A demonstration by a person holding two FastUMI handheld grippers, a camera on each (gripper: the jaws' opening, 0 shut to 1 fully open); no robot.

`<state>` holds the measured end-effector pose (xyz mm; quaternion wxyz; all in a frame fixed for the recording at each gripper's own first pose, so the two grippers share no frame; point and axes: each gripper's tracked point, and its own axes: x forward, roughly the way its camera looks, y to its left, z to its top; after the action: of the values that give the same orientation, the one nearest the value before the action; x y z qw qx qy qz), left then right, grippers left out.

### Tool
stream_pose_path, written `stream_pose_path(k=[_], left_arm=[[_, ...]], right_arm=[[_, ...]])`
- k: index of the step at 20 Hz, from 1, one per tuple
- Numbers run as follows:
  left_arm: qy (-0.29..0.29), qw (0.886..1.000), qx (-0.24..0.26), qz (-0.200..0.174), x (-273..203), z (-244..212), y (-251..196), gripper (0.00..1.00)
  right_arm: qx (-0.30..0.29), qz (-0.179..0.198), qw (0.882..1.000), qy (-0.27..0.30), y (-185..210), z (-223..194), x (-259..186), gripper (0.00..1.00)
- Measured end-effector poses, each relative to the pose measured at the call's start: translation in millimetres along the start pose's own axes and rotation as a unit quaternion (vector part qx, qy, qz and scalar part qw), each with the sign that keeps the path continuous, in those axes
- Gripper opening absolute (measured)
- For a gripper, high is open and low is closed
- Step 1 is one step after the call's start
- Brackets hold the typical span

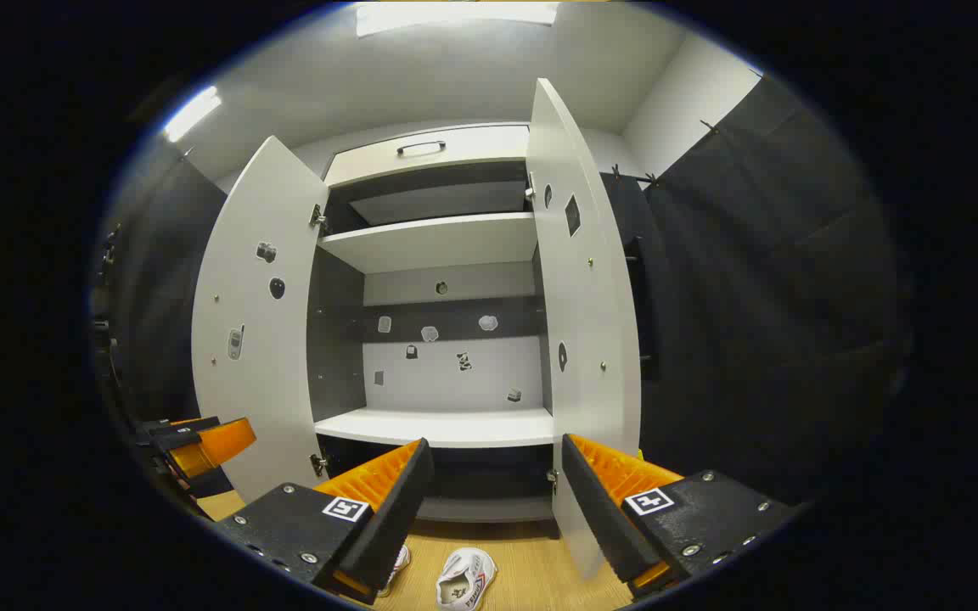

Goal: Grab one shoe with the right hand and put it into the shoe cabinet, grab the other shoe with the left hand and put it into the shoe cabinet; then close the right door with the right hand and the left door with the left hand.

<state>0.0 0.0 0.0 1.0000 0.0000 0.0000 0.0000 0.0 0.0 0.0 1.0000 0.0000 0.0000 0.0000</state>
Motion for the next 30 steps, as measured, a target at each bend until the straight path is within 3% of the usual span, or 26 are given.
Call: stream_pose_path(k=[19, 30], left_arm=[[-0.002, 1.000, 0.024, -0.009, 6, -3, -10, 0.96], [-0.002, 1.000, 0.008, -0.006, 10, -2, -5, 0.96]], right_arm=[[-0.004, 0.003, 1.000, 0.004, 2, -5, 7, 0.94], [-0.014, -0.002, 1.000, -0.001, 0, -1, 19, 0.94]])
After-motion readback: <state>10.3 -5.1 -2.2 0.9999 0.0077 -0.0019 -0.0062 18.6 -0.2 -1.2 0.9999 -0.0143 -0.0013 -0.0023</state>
